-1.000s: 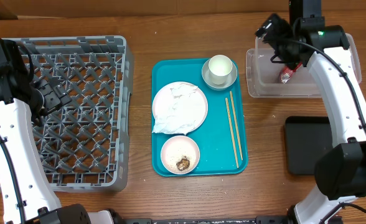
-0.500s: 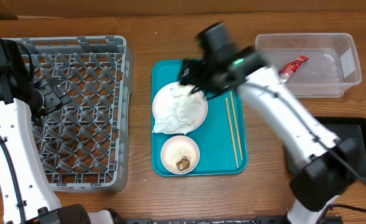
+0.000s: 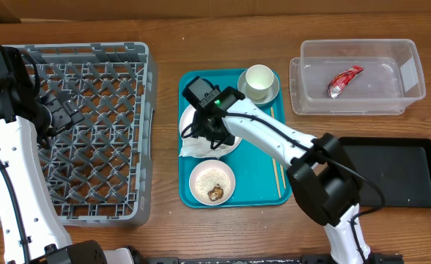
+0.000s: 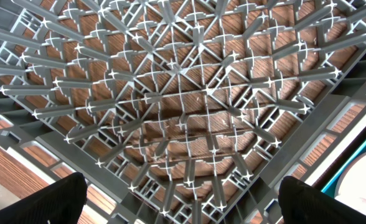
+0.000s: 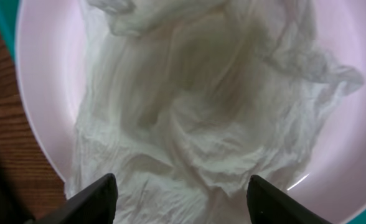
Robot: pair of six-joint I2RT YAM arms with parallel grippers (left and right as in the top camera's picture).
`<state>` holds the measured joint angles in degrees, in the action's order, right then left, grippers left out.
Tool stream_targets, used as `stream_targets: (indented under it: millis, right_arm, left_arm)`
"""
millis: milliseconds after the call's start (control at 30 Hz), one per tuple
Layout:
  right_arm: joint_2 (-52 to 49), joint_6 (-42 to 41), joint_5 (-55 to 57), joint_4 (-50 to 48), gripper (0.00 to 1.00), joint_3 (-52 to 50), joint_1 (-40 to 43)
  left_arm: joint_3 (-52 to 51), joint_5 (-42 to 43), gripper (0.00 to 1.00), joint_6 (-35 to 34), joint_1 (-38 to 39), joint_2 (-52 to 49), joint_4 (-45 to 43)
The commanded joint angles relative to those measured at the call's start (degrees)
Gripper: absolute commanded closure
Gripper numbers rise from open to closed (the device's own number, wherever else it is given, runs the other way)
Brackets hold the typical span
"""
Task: Sort waste into correct bins and load items into the dishwasher
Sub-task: 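Grasp the crumpled tissue on the plate with the right gripper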
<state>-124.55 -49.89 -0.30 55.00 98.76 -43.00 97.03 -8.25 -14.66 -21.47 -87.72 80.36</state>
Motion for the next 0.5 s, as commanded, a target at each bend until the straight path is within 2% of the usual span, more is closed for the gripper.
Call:
stream_targets:
  millis: [0,200,333,467]
  right_arm:
    - [-1.31,-1.18,-1.07,-0.57,0.35,-0.13,-0.31]
    - [-5.03,-1.18,-0.09,-0.94,0.40,-0.13,-1.55]
    - [-6.03,-1.16,1.64,-0.92,0.57,-0.13,-2.71]
    - [-5.55,-1.14,2.19,0.72,0.80,1.51,-2.91]
  left_arm:
    - [1.49,-0.50,0.00,0.07,-0.04,1.16,-0.04]
    - [1.49,-0.48,0.00,0.07,-0.04,1.16,-0.04]
    - [1.49,-0.48,0.00,0.07,-0.04,1.16,-0.02]
    - [1.49,-0.48,0.00,0.07,-0.02,1.16,-0.02]
